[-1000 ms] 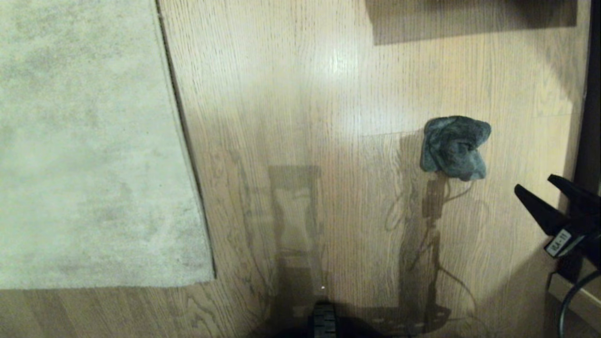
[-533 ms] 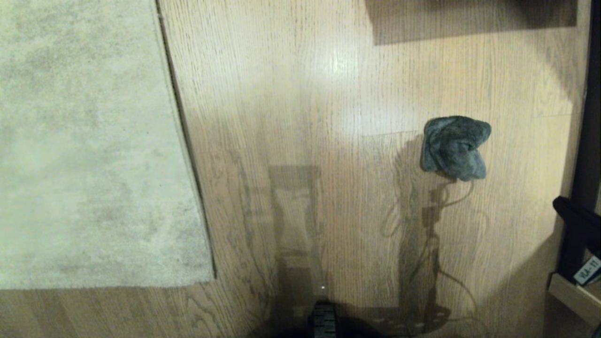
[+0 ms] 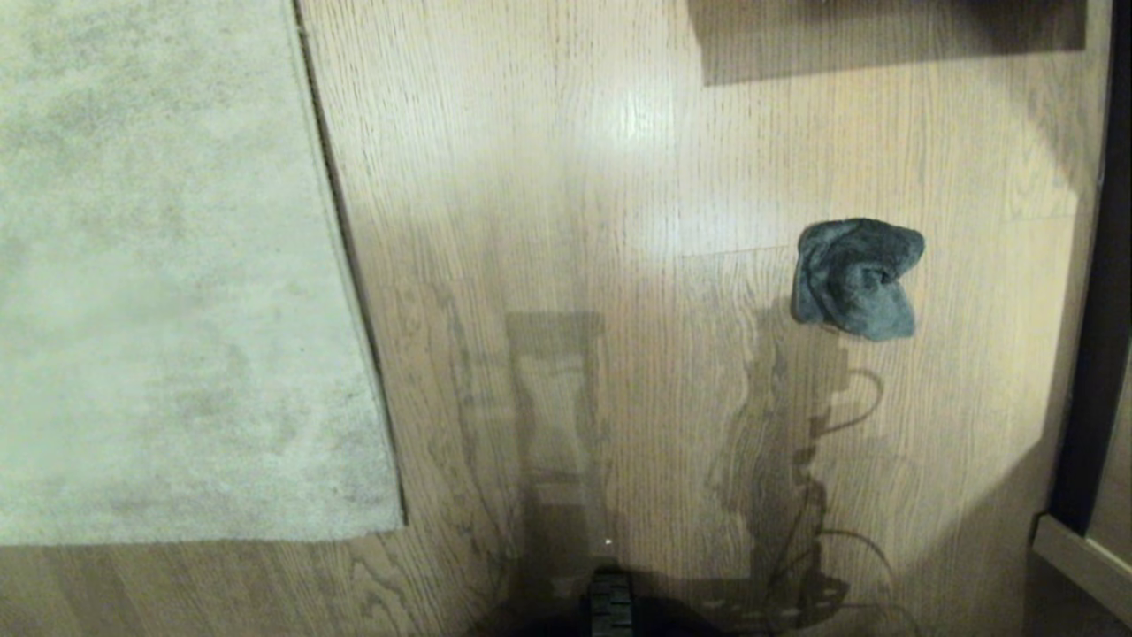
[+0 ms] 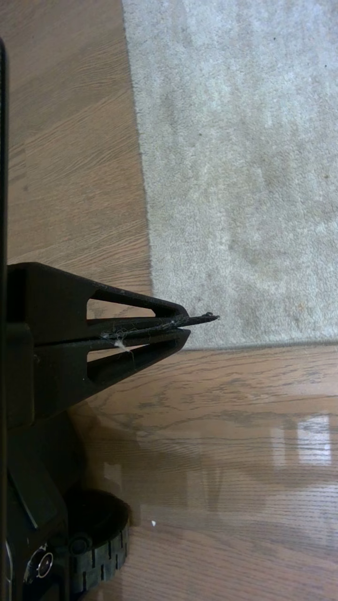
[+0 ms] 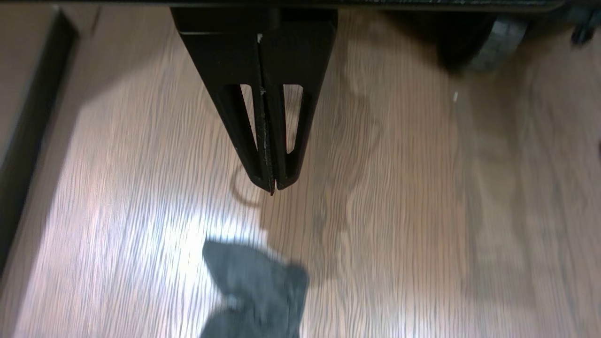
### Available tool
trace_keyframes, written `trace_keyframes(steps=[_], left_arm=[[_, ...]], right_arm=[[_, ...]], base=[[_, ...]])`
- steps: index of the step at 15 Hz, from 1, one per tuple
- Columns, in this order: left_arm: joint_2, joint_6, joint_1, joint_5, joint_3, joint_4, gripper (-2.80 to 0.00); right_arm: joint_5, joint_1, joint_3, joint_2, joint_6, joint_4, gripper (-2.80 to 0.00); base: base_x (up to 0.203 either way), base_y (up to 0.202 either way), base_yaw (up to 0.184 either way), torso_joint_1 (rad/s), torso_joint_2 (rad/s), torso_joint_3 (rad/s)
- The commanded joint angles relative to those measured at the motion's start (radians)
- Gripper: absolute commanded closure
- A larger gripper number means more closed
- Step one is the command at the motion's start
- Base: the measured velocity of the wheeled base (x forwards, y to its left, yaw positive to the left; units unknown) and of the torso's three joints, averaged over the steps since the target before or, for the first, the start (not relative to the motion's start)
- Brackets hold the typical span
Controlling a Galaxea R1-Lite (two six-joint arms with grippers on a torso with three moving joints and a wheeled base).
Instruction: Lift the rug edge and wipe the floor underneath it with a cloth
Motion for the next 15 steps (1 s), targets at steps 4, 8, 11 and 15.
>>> trace_keyframes(steps=[4,8,11,15], left_arm=[[0.001,-0.001,0.000,0.000,0.000,0.000,0.00],[0.001,0.001,0.000,0.000,0.000,0.000,0.00],[0.001,0.001,0.000,0.000,0.000,0.000,0.00],[0.001,0.000,0.000,0.000,0.000,0.000,0.00]], right_arm=[[-0.070,0.000,0.000,-0.168,0.002,0.255,0.00],[-0.116,0.000,0.000,-0.168,0.085,0.390,0.00],[-0.159,0.000,0.000,-0.168,0.106,0.526,0.00],[-0.151,0.001,0.000,-0.168,0.148,0.580,0.00]], base=[[0.000,0.000,0.000,0.000,0.00,0.000],[0.000,0.000,0.000,0.000,0.00,0.000],[0.000,0.000,0.000,0.000,0.00,0.000],[0.000,0.000,0.000,0.000,0.00,0.000]])
